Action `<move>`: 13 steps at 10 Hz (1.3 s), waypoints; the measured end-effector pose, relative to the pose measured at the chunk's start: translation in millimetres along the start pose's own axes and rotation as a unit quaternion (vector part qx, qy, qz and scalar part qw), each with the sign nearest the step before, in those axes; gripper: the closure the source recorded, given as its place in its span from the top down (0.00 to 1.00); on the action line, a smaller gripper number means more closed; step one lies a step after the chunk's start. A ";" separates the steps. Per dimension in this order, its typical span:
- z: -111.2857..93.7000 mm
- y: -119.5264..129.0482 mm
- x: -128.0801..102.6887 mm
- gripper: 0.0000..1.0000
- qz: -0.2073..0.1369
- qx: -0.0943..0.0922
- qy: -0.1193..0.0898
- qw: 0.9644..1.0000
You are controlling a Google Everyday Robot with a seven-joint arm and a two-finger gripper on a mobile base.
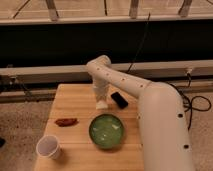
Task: Place the white sponge in the ceramic bowl
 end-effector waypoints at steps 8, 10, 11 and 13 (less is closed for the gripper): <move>-10.2 20.0 -48.8 0.00 -0.013 0.001 0.002 1.000; -11.8 19.1 -59.4 0.00 -0.019 0.001 0.003 1.000; -12.8 19.3 -65.4 0.00 -0.021 0.000 0.003 1.000; -11.9 22.2 -76.6 0.00 -0.024 -0.001 0.003 1.000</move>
